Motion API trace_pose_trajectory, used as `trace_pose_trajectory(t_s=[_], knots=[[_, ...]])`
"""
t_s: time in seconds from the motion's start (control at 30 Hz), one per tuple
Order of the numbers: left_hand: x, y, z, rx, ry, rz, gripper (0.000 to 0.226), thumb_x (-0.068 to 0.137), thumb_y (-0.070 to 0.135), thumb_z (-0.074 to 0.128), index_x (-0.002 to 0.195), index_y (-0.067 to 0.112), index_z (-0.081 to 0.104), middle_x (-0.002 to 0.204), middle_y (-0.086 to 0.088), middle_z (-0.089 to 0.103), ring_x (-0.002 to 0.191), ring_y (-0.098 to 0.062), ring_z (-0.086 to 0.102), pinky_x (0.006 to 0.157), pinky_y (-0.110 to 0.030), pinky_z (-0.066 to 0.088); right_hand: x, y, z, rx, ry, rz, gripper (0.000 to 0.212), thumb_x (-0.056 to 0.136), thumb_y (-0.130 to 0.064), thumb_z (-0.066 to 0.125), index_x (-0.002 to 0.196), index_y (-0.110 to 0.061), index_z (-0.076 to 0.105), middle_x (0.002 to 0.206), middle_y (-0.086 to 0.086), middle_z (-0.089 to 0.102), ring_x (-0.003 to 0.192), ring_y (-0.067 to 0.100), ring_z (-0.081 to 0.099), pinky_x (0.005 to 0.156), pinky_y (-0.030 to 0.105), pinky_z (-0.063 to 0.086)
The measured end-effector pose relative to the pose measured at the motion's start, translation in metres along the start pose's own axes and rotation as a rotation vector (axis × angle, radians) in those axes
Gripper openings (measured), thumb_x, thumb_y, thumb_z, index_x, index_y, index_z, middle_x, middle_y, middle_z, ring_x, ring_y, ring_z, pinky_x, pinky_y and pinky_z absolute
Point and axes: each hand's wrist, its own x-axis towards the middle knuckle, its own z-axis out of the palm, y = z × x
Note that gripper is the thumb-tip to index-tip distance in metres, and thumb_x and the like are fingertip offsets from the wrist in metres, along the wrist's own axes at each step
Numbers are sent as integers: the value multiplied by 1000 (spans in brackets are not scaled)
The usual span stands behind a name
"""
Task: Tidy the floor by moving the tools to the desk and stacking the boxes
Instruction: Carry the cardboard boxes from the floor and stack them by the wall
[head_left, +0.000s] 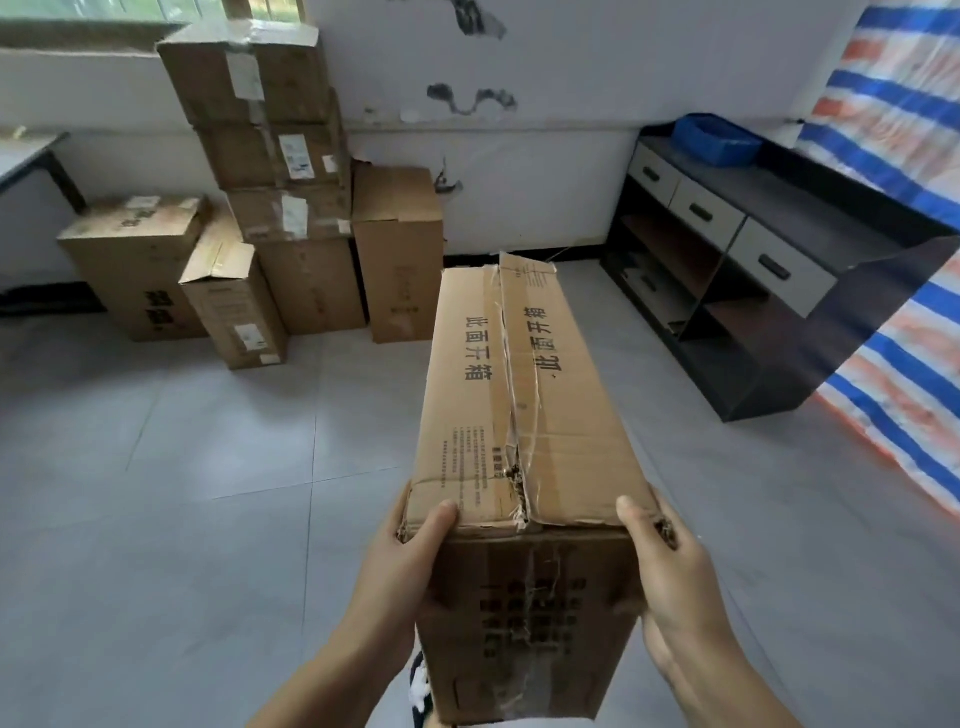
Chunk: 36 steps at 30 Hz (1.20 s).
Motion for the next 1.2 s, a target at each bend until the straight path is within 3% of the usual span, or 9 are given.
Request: trace_pose_trajectory(t_s=[0.07, 0.2, 0.37, 0.57, 0.73, 0.93, 1.03, 1.2], knots=[[54, 29, 8, 20, -41, -10, 25, 94, 18, 53, 116, 27, 60, 89, 12, 73, 76, -4, 69, 45, -23, 51, 48, -19, 30, 10, 12, 16, 33, 90, -22, 61, 123, -20, 59, 103, -3, 69, 96, 16, 66, 89, 37, 52], [129, 64, 24, 24, -48, -4, 23, 93, 18, 54, 114, 25, 61, 91, 9, 74, 77, -6, 70, 45, -20, 50, 116, -42, 68, 8, 29, 23, 37, 88, -28, 63, 124, -23, 58, 108, 0, 69, 100, 24, 66, 93, 55, 49], [235, 101, 59, 51, -80, 17, 26, 94, 18, 53, 118, 25, 59, 100, 5, 73, 89, -11, 69, 61, -26, 53, 220, -72, 104, 5, 37, 20, 40, 88, -29, 63, 128, -25, 56, 111, 0, 68, 103, 25, 64, 92, 54, 45], [373, 127, 123, 3, -32, -10, 31, 93, 21, 55, 123, 29, 56, 101, 4, 72, 86, -14, 70, 48, -23, 53, 375, -98, 131, -15, 7, 33, 48, 86, -36, 64, 132, -28, 52, 118, 0, 65, 108, 29, 62, 94, 56, 44], [482, 161, 187, -57, 36, -31, 26, 93, 22, 55, 116, 33, 58, 90, 10, 73, 84, -15, 70, 46, -26, 51, 513, -139, 152, -35, -78, 23, 48, 86, -35, 65, 132, -27, 52, 123, -5, 62, 115, 22, 57, 103, 48, 41], [592, 195, 232, -79, 105, -46, 31, 94, 23, 54, 123, 33, 55, 99, 7, 72, 88, -16, 70, 70, -43, 59, 641, -178, 195, -72, -132, -16, 49, 88, -26, 64, 135, -21, 50, 131, -9, 55, 124, 13, 49, 111, 39, 33], [651, 208, 237, -86, 134, -51, 32, 94, 22, 54, 124, 33, 54, 97, 8, 72, 85, -13, 71, 62, -34, 58, 695, -185, 227, -92, -149, 14, 46, 90, -23, 62, 134, -19, 51, 128, -9, 57, 120, 13, 50, 109, 35, 35], [760, 231, 229, -112, 167, -98, 27, 95, 21, 53, 118, 34, 55, 95, 9, 71, 78, -15, 71, 50, -30, 53, 788, -187, 301, -85, -175, 61, 39, 92, -18, 58, 130, -24, 49, 100, -19, 58, 95, 4, 55, 96, 28, 37]])
